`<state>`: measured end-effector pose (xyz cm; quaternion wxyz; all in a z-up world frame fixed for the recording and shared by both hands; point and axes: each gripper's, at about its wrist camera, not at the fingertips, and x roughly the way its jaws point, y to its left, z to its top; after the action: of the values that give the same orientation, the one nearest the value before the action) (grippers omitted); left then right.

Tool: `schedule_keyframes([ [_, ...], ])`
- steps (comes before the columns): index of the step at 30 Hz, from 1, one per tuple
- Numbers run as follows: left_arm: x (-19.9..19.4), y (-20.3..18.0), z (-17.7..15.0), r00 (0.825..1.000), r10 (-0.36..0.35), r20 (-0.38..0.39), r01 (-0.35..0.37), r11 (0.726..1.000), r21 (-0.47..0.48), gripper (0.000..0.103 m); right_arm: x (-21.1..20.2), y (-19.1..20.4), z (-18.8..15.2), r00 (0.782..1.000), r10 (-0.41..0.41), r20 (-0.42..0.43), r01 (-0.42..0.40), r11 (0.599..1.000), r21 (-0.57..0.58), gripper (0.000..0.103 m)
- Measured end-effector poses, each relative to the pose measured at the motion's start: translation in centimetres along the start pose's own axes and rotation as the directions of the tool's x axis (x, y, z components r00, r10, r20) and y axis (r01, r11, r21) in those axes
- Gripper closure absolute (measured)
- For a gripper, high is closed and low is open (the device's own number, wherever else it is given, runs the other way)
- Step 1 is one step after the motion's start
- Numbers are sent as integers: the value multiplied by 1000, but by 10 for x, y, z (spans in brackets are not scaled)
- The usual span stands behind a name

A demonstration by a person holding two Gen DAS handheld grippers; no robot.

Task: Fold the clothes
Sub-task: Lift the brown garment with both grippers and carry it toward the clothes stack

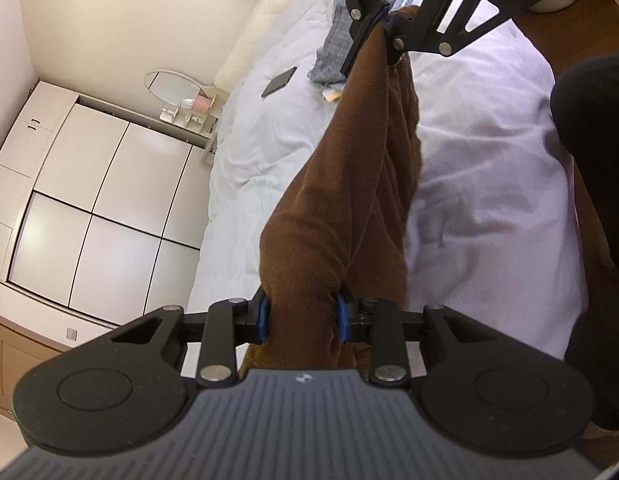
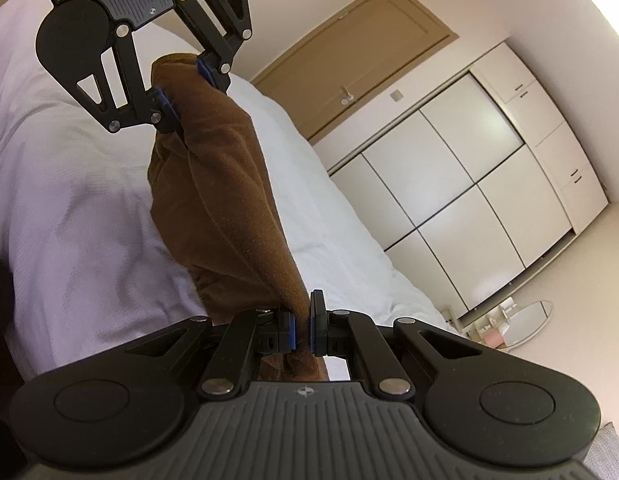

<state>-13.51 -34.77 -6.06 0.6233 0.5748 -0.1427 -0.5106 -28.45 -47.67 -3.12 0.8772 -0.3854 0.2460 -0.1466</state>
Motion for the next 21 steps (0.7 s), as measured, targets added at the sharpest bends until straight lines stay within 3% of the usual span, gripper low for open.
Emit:
schedule_keyframes([
  [6, -3, -1, 24, 997, -10, 81, 8, 1000, 29, 76, -21, -15, -16, 999, -37, -36, 38, 999, 27, 101],
  [11, 3, -6, 49, 984, -47, 172, 36, 997, 64, 76, -40, -29, -34, 993, -74, -96, 79, 996, 48, 101],
  [16, 16, -6, 70, 961, -86, 264, 61, 993, 104, 76, -53, -40, -49, 978, -115, -176, 128, 990, 63, 101],
  [21, 32, -1, 89, 920, -150, 362, 104, 984, 144, 76, -65, -49, -56, 951, -167, -259, 194, 978, 83, 101],
])
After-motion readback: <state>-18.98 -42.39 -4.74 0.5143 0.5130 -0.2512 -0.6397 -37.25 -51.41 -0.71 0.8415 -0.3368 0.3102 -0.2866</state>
